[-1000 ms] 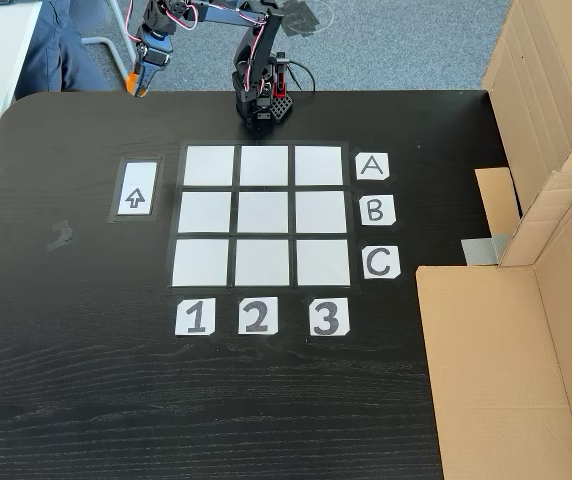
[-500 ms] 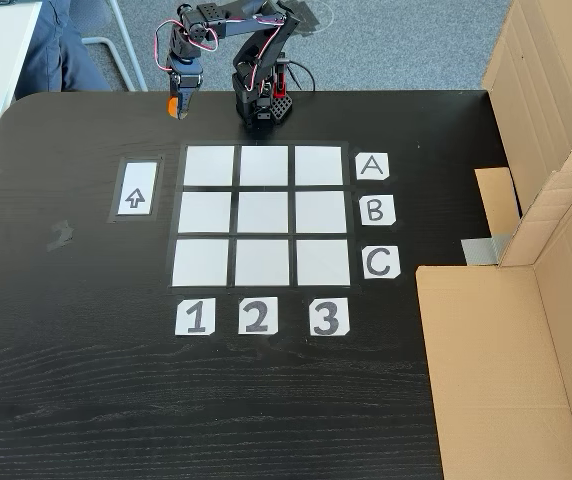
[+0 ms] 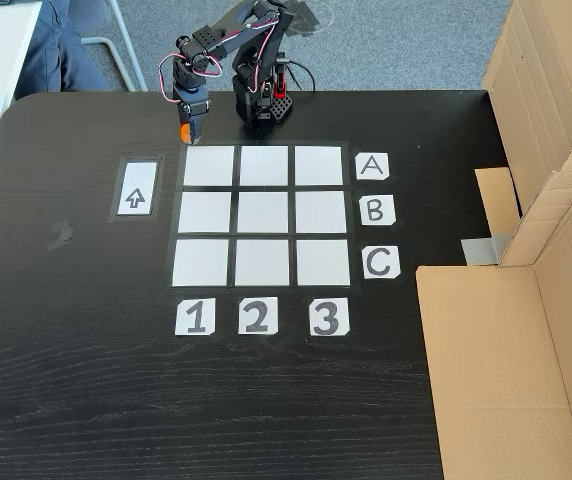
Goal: Pick up the round, orange token and place it in the grid on square A1.
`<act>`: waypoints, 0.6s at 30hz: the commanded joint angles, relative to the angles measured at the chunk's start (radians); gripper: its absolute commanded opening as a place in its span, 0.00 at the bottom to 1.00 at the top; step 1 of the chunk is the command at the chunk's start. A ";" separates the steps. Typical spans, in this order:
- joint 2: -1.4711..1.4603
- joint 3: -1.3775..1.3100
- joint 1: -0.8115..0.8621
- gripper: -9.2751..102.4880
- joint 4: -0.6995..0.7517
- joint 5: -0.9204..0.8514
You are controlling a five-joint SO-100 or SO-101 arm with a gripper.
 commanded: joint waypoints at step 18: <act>-0.112 0.166 -0.130 0.19 -0.261 0.011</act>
